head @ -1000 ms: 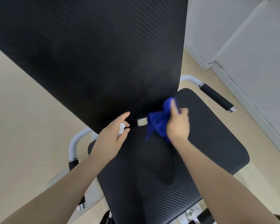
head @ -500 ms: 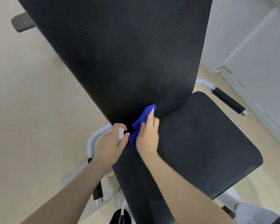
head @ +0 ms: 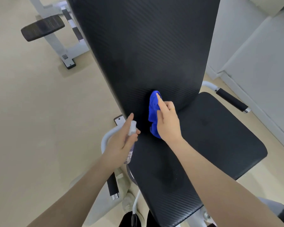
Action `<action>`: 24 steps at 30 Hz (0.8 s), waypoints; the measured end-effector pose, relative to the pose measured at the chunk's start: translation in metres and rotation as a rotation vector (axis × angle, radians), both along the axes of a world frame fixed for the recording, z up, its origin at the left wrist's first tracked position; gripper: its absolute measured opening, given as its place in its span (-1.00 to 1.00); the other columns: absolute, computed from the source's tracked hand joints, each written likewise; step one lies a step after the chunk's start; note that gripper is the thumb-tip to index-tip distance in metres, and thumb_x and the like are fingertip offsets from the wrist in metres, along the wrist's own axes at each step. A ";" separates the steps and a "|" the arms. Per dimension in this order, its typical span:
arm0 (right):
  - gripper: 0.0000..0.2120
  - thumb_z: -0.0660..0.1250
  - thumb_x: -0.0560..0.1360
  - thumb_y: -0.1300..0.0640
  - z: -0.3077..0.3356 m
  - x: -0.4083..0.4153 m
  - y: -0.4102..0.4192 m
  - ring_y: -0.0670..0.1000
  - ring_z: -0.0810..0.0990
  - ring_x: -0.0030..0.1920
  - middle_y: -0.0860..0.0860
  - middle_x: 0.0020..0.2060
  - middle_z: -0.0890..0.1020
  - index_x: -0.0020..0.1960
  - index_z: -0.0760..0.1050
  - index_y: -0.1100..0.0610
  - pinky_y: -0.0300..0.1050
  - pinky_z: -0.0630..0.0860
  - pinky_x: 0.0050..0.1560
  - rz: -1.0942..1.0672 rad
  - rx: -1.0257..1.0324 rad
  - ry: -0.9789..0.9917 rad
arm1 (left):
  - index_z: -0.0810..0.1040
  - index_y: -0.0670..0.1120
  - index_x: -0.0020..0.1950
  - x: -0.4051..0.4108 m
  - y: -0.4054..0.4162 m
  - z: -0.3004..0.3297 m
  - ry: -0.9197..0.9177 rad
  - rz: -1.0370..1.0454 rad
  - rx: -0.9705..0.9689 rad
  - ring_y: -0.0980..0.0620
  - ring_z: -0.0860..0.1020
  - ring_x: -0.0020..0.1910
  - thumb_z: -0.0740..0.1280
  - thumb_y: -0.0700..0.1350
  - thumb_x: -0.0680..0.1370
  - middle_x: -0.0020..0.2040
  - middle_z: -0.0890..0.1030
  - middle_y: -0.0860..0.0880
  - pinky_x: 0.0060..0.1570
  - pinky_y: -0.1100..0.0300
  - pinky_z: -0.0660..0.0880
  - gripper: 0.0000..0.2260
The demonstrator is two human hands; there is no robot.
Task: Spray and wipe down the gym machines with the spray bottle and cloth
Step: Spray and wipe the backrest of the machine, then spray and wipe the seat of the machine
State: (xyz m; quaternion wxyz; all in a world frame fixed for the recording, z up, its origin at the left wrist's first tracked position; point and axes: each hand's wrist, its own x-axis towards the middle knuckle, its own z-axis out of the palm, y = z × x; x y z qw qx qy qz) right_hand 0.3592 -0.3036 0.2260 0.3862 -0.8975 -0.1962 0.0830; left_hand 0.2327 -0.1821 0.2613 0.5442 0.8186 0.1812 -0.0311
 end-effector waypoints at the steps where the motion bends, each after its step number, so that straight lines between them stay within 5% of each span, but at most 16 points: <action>1: -0.47 0.07 0.56 0.36 0.002 -0.001 -0.008 0.02 0.44 -0.13 0.00 0.03 0.36 0.48 0.20 0.04 -0.14 0.39 -0.13 -0.042 0.030 0.077 | 0.13 0.37 0.29 -0.002 -0.002 0.001 -0.011 0.018 -0.015 0.19 0.53 -0.10 0.16 -0.17 0.62 -0.03 0.57 0.09 0.01 0.46 0.40 -0.54; 5: -0.54 0.05 0.59 0.30 0.011 -0.010 -0.040 -0.06 0.41 -0.07 0.00 0.00 0.38 0.45 0.25 0.03 -0.41 0.25 -0.14 -0.122 0.090 0.213 | 0.21 0.39 0.26 -0.011 -0.009 0.005 -0.030 0.060 -0.105 0.12 0.55 -0.25 0.12 -0.19 0.63 -0.17 0.56 -0.17 -0.05 0.27 0.51 -0.55; 9: -0.56 0.05 0.59 0.28 0.013 -0.031 -0.064 -0.05 0.41 -0.09 0.01 -0.03 0.39 0.43 0.28 0.01 -0.33 0.23 -0.14 -0.089 -0.005 0.271 | 0.29 0.28 0.36 -0.014 -0.017 -0.001 -0.013 0.016 -0.107 0.16 0.43 -0.44 0.07 -0.16 0.64 -0.23 0.47 0.01 -0.35 0.23 0.47 -0.61; 12: -0.56 0.05 0.60 0.26 0.009 -0.050 -0.083 -0.03 0.43 -0.08 -0.02 -0.04 0.39 0.44 0.27 -0.01 -0.25 0.28 -0.06 -0.131 -0.036 0.319 | 0.35 0.28 0.20 -0.015 -0.028 -0.004 0.008 -0.026 -0.033 0.12 0.42 -0.46 0.09 -0.16 0.63 -0.30 0.46 -0.06 -0.39 0.20 0.45 -0.67; 17: -0.60 0.03 0.59 0.27 0.006 -0.064 -0.119 -0.03 0.41 -0.10 0.04 -0.02 0.42 0.38 0.32 0.04 -0.22 0.27 -0.04 -0.271 -0.032 0.363 | 0.18 0.26 0.29 -0.015 -0.040 -0.010 0.089 -0.142 -0.081 -0.03 0.52 -0.24 0.09 -0.20 0.62 -0.20 0.48 -0.09 -0.08 -0.02 0.57 -0.61; 19: -0.68 0.02 0.58 0.27 0.005 -0.062 -0.136 -0.03 0.40 -0.16 0.08 -0.06 0.45 0.24 0.40 0.06 -0.18 0.28 -0.07 -0.336 -0.018 0.347 | 0.15 0.26 0.38 -0.012 -0.044 -0.007 0.086 -0.175 -0.071 0.02 0.54 -0.17 0.10 -0.14 0.63 -0.13 0.48 -0.06 -0.02 0.07 0.54 -0.60; 21: -0.73 0.02 0.56 0.27 0.004 -0.060 -0.150 -0.03 0.38 -0.23 0.09 -0.13 0.45 0.02 0.38 -0.06 -0.13 0.29 -0.11 -0.385 -0.014 0.326 | 0.11 0.25 0.44 -0.009 -0.050 -0.005 0.090 -0.188 0.007 0.08 0.51 -0.22 0.07 -0.11 0.64 -0.14 0.48 -0.03 -0.18 0.21 0.49 -0.58; 24: -0.74 0.02 0.56 0.27 0.005 -0.058 -0.162 -0.01 0.38 -0.24 0.09 -0.14 0.44 0.02 0.35 -0.06 -0.14 0.30 -0.15 -0.424 -0.031 0.319 | 0.14 0.16 0.47 -0.002 -0.063 -0.005 0.070 -0.215 0.239 0.16 0.41 -0.29 0.03 -0.12 0.65 -0.09 0.42 0.08 -0.23 0.22 0.43 -0.60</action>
